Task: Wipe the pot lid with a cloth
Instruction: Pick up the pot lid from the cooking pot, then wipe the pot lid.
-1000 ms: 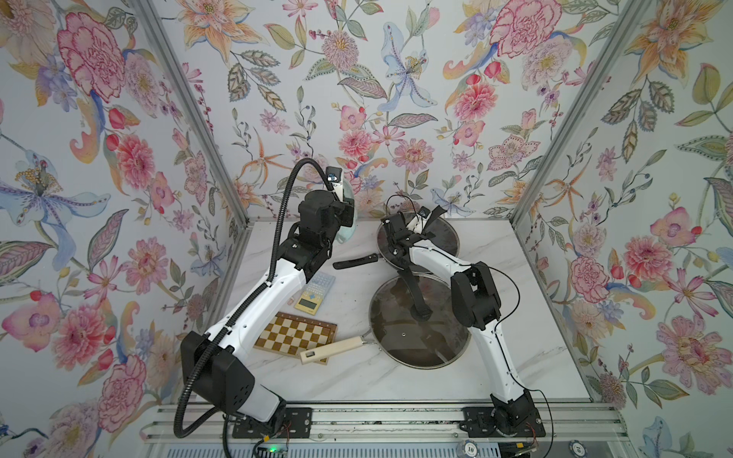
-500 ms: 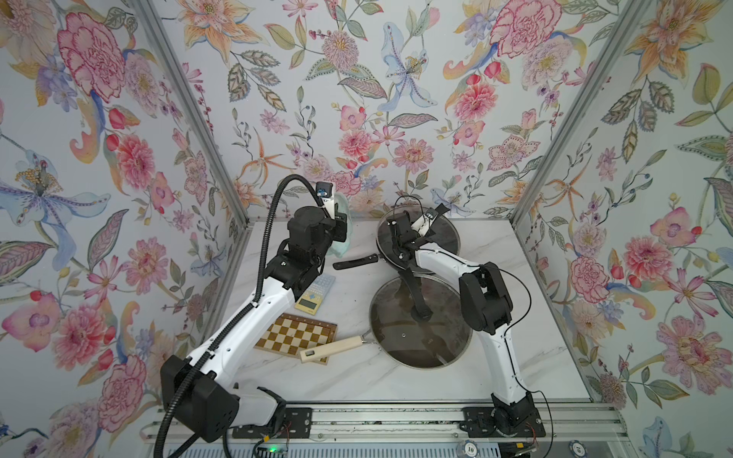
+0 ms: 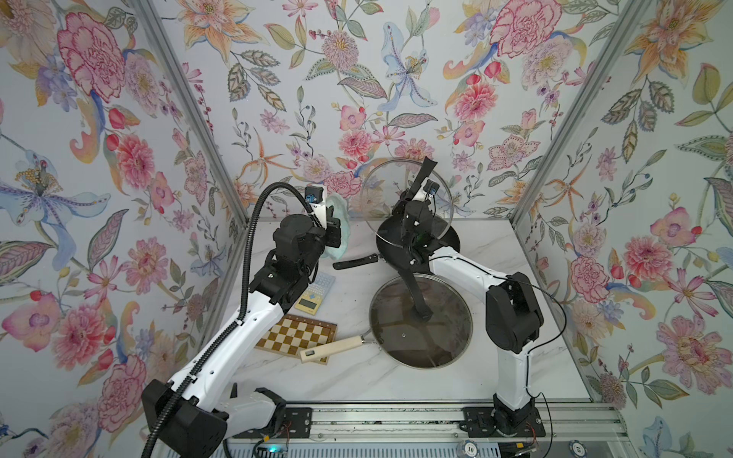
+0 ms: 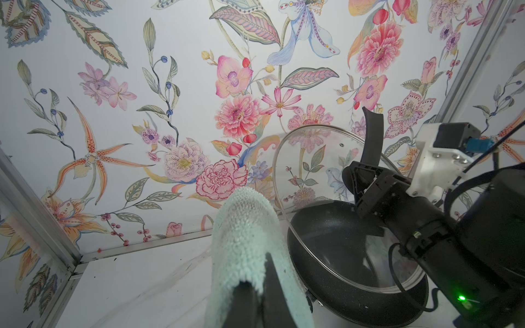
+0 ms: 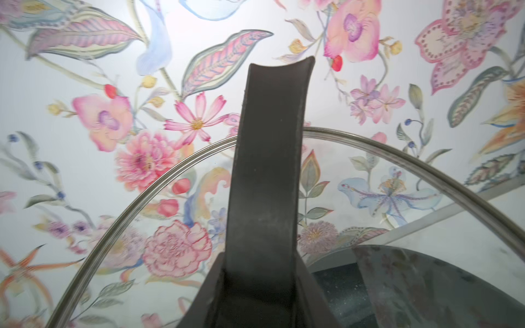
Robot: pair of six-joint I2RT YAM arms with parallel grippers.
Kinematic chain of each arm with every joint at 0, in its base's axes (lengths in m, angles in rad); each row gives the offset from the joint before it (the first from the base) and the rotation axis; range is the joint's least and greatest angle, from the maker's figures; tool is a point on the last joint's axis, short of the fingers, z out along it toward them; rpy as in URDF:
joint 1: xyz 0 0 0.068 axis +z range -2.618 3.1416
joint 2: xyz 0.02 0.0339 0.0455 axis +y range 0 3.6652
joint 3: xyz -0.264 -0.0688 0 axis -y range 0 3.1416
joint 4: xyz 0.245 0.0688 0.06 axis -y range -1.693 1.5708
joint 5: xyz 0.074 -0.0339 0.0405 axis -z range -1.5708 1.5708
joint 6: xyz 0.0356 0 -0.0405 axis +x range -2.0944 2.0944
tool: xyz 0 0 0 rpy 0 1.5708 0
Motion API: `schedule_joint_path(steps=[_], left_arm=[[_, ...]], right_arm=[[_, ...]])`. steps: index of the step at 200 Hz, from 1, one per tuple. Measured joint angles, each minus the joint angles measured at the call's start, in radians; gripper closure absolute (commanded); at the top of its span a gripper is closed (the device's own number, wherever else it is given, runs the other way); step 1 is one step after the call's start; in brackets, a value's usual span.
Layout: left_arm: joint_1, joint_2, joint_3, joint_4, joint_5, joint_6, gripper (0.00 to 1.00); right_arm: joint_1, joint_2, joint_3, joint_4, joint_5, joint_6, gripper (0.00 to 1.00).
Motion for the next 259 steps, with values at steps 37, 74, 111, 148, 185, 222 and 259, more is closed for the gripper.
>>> schedule_joint_path(steps=[37,74,111,148,185,222,259], left_arm=[[0.000,-0.003,0.000,0.000,0.063,0.004,1.00],[0.000,-0.036,-0.026,0.005,0.116,0.003,1.00],[-0.003,-0.053,-0.037,0.055,0.193,-0.008,1.00],[-0.088,-0.053,-0.033,0.137,0.237,-0.004,1.00],[-0.234,0.016,-0.012,0.227,0.265,-0.008,1.00],[-0.352,0.147,0.036,0.304,0.311,-0.027,1.00],[-0.363,0.280,0.205,0.338,0.352,-0.031,1.00]], right_arm=[[-0.033,-0.253,-0.189,-0.089,-0.275,0.128,0.96],[-0.170,-0.488,-0.379,-0.179,-0.625,0.357,0.95],[-0.307,-0.571,-0.566,-0.011,-0.944,0.665,0.93],[-0.319,-0.533,-0.603,0.168,-1.136,0.896,0.93],[-0.331,-0.366,-0.530,0.570,-1.225,1.213,0.95],[-0.322,-0.197,-0.414,0.802,-1.244,1.450,0.96],[-0.280,-0.163,-0.407,0.851,-1.328,1.532,0.96]])
